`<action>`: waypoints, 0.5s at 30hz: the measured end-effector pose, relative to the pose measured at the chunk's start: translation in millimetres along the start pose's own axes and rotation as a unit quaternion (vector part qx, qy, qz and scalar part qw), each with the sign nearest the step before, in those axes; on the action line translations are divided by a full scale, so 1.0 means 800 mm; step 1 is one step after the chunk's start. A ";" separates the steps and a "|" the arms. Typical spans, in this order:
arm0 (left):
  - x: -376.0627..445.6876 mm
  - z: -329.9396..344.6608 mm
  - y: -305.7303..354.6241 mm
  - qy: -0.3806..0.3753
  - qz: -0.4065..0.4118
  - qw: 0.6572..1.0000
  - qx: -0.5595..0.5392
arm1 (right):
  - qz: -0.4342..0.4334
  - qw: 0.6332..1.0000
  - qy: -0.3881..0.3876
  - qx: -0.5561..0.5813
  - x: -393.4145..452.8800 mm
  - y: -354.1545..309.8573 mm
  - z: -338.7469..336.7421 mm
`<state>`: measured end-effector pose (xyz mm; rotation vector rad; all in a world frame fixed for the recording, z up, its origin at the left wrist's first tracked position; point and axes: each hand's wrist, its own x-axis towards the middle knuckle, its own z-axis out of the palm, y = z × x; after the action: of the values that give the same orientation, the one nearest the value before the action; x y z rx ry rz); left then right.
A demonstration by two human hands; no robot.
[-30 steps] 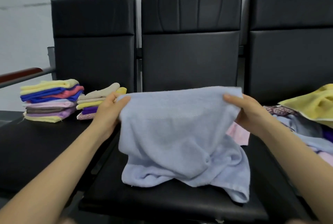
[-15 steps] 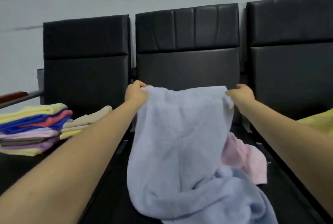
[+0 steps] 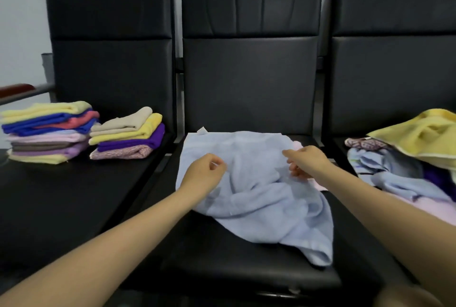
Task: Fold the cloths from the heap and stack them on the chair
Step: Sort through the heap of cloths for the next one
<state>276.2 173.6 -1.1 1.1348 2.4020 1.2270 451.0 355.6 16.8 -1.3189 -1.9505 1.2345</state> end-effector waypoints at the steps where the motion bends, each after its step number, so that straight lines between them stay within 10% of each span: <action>1: -0.013 -0.007 -0.002 -0.008 -0.004 1.000 0.015 | 0.015 0.999 -0.018 -0.034 -0.009 0.002 0.000; 7: -0.059 -0.041 -0.022 -0.089 -0.097 0.987 0.089 | 0.012 0.994 -0.087 -0.071 -0.040 0.017 0.014; 15: -0.070 -0.045 -0.058 -0.007 -0.068 0.983 0.173 | 0.035 0.985 -0.161 -0.043 -0.041 -0.011 0.032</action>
<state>271.5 95.3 -22.1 1.0364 2.7015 0.7754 441.4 314.2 15.2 -1.3046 -2.2155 1.4915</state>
